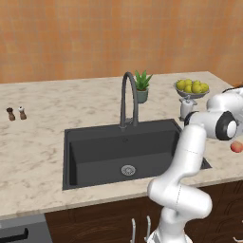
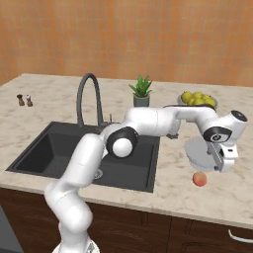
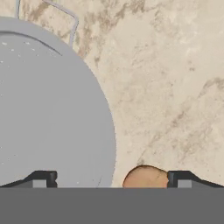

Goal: Put the colander in the sink, put the peach in the colander, and turn on the sink faucet and pour water over the colander.

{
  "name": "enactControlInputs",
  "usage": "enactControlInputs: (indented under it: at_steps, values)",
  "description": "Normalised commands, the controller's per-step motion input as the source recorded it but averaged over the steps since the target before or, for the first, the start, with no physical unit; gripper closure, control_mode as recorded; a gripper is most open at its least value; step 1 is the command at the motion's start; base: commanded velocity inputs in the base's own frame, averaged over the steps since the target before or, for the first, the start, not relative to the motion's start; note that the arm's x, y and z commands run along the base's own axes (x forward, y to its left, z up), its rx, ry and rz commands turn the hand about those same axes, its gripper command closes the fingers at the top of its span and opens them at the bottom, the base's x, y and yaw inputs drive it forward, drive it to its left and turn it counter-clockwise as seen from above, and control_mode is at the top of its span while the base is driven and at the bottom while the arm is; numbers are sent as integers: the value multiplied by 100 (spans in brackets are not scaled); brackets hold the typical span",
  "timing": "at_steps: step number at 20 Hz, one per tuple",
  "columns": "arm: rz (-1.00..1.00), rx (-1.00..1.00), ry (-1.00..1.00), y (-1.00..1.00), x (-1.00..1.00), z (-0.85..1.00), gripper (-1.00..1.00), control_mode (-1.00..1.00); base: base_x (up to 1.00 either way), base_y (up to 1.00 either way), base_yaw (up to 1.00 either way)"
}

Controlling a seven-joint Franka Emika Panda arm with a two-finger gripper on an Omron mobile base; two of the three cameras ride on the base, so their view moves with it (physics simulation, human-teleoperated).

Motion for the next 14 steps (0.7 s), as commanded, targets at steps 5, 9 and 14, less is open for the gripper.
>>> enactControlInputs:
  at_steps: [5, 9, 14]
  values:
    - [-20, 0, 0, 0, 51, -37, -100, -100, 0, 0, 0]
    - [-6, 0, 0, -1, 46, -42, -100, -100, 0, 0, 0]
    - [0, -1, -2, 0, -5, -73, -100, -100, 0, 0, 0]
